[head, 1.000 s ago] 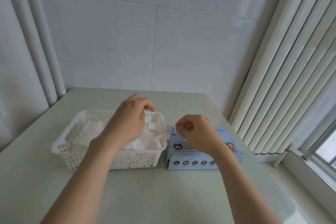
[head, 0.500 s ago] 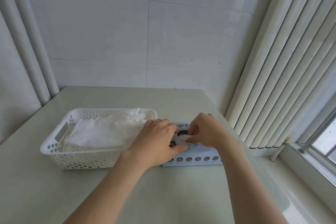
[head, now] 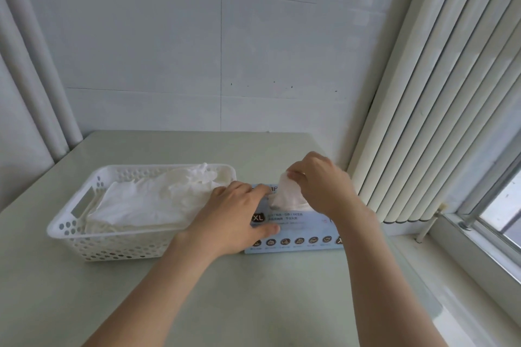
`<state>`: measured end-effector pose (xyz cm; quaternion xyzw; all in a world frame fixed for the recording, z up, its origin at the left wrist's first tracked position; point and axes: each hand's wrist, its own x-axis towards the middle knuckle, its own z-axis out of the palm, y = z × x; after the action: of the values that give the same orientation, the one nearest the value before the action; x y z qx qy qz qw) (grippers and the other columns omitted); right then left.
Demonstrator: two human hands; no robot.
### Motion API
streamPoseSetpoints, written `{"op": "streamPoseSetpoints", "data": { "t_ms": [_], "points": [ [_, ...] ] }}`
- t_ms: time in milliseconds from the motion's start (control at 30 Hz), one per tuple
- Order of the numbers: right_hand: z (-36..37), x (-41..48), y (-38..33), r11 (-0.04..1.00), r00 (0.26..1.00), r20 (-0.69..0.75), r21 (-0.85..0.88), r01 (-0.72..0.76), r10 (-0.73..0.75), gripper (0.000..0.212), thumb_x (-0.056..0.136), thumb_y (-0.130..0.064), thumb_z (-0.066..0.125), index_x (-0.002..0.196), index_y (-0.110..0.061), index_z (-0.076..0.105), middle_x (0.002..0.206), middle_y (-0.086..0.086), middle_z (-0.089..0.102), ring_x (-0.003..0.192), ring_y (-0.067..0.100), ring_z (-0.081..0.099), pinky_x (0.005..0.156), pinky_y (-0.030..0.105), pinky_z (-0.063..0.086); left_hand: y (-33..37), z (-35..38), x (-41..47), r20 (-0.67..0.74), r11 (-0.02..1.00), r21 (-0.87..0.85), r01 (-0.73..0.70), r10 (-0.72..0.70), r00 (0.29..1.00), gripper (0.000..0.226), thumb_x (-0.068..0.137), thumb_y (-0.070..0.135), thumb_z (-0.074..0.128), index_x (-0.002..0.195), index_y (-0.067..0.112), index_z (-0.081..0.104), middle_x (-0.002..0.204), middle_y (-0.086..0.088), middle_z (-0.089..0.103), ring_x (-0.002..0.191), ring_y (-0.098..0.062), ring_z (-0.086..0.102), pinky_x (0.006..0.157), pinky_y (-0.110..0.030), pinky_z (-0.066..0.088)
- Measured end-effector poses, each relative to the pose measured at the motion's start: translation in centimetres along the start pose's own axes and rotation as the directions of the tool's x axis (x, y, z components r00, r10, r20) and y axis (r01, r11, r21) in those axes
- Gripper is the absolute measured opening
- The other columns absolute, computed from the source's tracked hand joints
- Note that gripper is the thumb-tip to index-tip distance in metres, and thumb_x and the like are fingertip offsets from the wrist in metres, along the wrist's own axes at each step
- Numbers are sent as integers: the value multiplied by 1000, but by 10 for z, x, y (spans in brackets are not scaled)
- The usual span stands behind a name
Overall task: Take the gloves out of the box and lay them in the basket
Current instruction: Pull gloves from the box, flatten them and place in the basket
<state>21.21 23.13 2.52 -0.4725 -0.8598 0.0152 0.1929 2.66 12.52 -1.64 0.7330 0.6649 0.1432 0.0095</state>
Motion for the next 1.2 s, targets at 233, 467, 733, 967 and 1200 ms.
{"op": "streamPoseSetpoints", "data": {
  "t_ms": [233,467,733,967,1200],
  "points": [
    [-2,4,-18,921,924,-379,377,101,53,28,113,-25,42,96,-11,59,84,-2,63,85,25,49,74,34,39,1,-3,-2,59,997,70,-17,13,998,68,92,78,41,154,50,33,134,8,52,138,-16,37,114,-41,32],
    [-15,2,-31,822,905,-408,553,138,123,26,108,-25,59,91,-12,74,65,1,65,67,21,56,59,27,40,4,-19,-1,-147,993,-121,1,-19,989,47,100,63,49,132,33,65,133,13,62,139,-13,39,118,-38,24],
    [-15,-1,-45,685,974,-206,723,83,99,21,102,-29,67,87,-21,80,57,6,64,50,15,46,52,29,38,11,-45,-3,-373,810,-586,-21,-246,894,30,105,46,54,90,24,67,84,12,72,85,-3,67,73,-14,48],
    [-29,-15,-58,484,991,123,871,-82,-52,24,103,-27,70,103,-4,73,83,13,80,72,31,79,59,36,53,13,-50,-3,-217,663,-748,37,-297,930,48,104,60,46,84,24,71,74,14,67,72,0,62,65,-18,45],
    [-35,-19,-61,496,978,183,862,-109,-103,19,107,-19,65,107,-1,72,92,13,81,81,33,81,73,49,61,6,-51,-1,-270,695,-717,55,-349,898,36,109,42,47,99,28,79,84,7,75,81,-7,68,72,-25,49]
  ]
}}
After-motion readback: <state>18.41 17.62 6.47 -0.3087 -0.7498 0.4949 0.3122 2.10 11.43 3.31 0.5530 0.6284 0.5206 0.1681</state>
